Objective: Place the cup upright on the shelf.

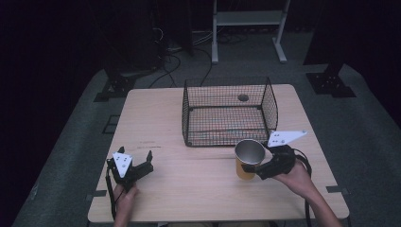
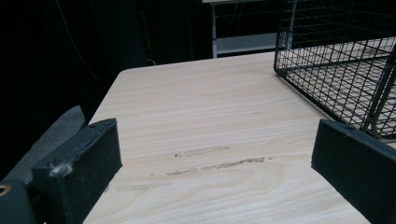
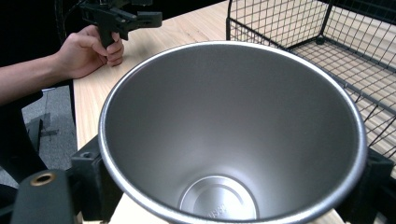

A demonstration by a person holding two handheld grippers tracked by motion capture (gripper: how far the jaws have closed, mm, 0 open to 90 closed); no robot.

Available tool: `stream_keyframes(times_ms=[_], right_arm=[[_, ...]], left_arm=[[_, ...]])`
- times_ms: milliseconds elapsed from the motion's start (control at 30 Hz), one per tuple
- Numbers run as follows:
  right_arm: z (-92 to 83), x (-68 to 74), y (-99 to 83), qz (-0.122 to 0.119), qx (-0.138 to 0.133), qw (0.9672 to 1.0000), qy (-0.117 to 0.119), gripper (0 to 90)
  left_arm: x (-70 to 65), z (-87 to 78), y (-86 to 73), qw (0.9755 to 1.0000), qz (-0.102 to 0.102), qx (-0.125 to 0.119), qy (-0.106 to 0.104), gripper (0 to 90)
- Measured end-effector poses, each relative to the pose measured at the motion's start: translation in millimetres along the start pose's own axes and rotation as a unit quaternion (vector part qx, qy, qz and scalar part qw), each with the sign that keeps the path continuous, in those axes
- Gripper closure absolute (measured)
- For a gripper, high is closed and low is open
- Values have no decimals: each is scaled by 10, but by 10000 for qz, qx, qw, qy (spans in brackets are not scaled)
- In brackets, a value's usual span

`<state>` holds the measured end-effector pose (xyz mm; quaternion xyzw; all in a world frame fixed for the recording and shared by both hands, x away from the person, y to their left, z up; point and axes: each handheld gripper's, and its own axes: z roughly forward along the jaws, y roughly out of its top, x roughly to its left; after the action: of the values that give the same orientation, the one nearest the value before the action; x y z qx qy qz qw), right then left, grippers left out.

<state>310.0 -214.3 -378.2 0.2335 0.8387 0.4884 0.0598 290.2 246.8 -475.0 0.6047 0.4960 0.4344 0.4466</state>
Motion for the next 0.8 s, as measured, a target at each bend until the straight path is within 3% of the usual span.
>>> stream_keyframes(times_ms=[267,800], right_arm=[[-7,-46,177,-84,57,9999,60,134],[-2,-123,362,-151,108,9998,54,134]], left_arm=[[0,0,0,10000,-3,-1,0,8],[1,-1,0,10000,0,12,4,8]])
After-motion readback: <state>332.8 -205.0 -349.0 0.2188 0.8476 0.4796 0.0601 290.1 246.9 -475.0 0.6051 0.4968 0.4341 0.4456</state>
